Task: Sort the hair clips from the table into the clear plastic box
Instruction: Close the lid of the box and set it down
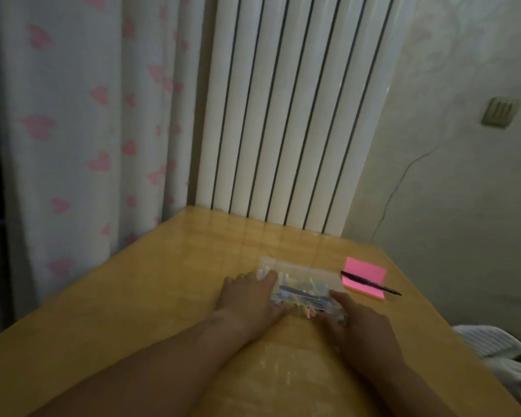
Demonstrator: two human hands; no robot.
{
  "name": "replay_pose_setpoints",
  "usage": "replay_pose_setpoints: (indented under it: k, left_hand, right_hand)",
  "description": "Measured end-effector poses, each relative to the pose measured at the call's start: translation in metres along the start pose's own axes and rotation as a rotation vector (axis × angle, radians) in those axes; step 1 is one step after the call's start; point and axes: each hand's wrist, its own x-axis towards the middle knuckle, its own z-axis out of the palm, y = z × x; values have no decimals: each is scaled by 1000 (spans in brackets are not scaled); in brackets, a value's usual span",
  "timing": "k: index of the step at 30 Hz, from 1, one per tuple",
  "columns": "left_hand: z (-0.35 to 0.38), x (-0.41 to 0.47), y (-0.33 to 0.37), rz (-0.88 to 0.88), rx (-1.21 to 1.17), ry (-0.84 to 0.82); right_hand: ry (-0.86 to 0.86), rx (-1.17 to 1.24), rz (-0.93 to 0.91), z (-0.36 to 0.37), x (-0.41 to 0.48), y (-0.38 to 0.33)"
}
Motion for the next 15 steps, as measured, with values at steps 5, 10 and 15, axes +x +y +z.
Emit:
replay_pose_setpoints:
  k: [5, 10, 15]
  left_hand:
    - [2, 1, -3, 25, 15, 36]
    - [-1, -7, -30, 48, -41, 56]
    - [-10, -3, -114, -45, -69, 114]
  right_hand:
    - [-7, 1, 60, 1, -1, -7]
    - [-57, -7, 48, 6, 1, -25]
    - [-81, 29, -67, 36, 31, -93]
